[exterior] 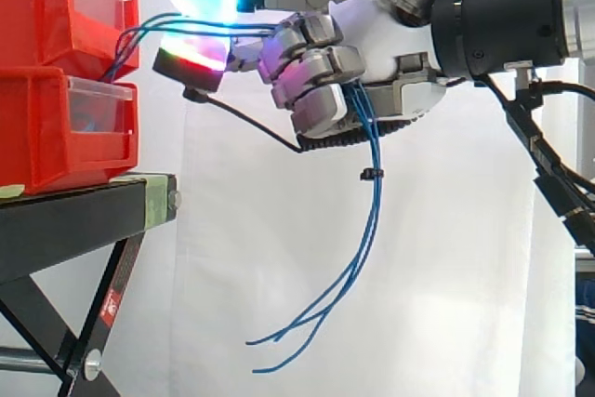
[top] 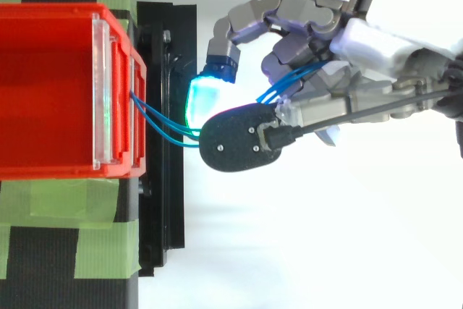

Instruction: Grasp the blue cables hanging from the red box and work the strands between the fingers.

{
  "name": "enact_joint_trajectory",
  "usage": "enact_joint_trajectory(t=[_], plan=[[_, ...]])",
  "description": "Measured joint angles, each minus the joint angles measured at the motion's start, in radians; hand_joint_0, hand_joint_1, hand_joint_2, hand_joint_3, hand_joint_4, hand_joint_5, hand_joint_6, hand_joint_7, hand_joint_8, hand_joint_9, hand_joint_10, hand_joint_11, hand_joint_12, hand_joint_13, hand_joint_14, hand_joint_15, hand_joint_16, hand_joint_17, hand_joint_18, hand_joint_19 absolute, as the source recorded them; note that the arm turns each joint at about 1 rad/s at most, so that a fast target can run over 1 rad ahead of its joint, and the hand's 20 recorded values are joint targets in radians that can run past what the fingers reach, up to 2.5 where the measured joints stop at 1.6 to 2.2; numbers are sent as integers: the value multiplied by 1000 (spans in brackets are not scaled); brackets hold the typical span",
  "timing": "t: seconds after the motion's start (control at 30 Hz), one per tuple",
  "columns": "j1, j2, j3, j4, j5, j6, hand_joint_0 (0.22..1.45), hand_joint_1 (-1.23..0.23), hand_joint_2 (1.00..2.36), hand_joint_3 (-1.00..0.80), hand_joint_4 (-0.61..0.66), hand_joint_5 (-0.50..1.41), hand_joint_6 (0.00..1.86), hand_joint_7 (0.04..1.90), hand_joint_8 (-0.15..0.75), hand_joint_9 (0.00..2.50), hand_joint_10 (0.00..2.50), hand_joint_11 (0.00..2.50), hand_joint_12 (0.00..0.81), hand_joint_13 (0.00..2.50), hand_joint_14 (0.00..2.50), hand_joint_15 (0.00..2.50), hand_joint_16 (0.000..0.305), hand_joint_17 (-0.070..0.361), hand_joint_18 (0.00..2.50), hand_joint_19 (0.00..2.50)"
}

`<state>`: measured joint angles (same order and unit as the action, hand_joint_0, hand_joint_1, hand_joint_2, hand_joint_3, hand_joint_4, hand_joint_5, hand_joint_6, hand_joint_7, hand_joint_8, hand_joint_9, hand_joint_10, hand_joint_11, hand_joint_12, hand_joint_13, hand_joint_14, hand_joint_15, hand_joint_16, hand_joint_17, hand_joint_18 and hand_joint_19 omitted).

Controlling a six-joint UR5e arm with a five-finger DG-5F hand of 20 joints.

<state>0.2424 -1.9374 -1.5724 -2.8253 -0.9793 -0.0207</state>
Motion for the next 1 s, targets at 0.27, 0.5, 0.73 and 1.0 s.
enact_joint_trajectory(t=[0.27,0.5,0.73,1.0], plan=[[1,0,0,11,-1,7,1118,-667,1005,-206,141,-213,1472,1036,417,928,2500,2500,476,1272,2500,1643,55,124,1656,1018],[2,0,0,13,-2,8,1143,-540,1013,-158,143,302,592,1290,417,928,2500,2500,476,1272,2500,1643,55,124,1656,1018],[2,0,0,13,-2,10,1152,-689,1015,-66,147,-42,1279,1067,417,928,2500,2500,476,1272,2500,1643,55,124,1656,1018],[2,0,0,13,-2,10,1010,-729,1019,-408,159,-198,1499,1041,417,928,2500,2500,476,1272,2500,1643,55,124,1656,1018]])
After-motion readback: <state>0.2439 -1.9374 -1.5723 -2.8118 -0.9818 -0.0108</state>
